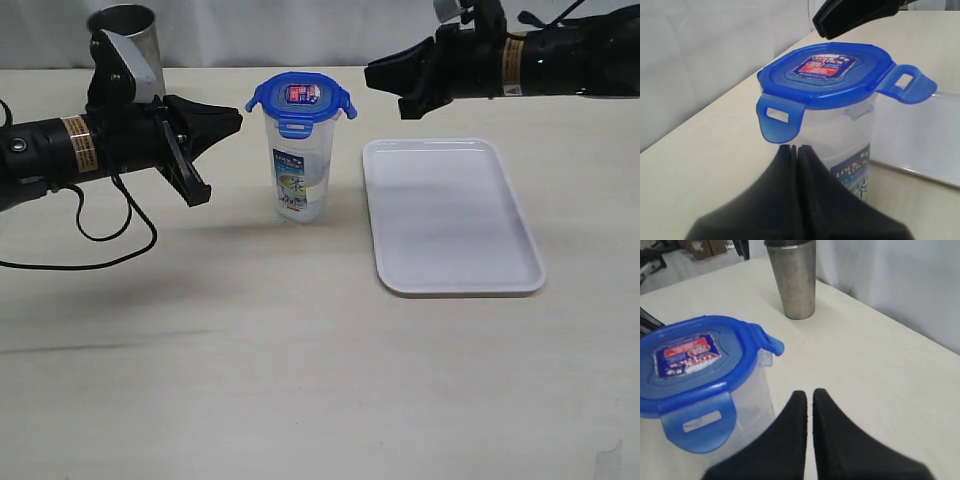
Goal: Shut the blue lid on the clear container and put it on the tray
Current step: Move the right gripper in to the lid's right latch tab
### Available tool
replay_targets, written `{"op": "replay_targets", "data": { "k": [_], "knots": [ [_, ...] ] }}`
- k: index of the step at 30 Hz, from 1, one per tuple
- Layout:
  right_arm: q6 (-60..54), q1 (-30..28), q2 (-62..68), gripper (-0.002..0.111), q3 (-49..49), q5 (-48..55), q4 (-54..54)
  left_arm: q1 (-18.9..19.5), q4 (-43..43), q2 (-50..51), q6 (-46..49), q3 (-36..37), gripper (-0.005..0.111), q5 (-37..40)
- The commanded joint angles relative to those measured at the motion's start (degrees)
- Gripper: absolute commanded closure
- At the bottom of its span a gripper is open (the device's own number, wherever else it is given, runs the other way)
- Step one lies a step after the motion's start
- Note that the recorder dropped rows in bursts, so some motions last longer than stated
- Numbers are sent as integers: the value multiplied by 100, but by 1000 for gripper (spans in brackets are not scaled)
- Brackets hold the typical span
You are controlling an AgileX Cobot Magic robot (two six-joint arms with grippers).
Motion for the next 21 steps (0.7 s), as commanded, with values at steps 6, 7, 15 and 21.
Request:
{"op": "replay_targets", "data": {
  "k": [6, 7, 15, 21],
  "knots": [
    [-289, 216, 47, 104, -28, 222, 61, -3, -49, 6, 1, 30, 107, 17],
    [-289, 216, 47, 104, -28, 222, 61, -3, -49, 6, 1, 30, 107, 17],
    [-289, 216, 78, 104, -28, -102, -267, -3, -49, 6, 1, 30, 107, 17],
    [-212, 216, 78, 104, -28, -110, -441, -3, -59, 6, 1, 30, 107, 17]
  ]
}}
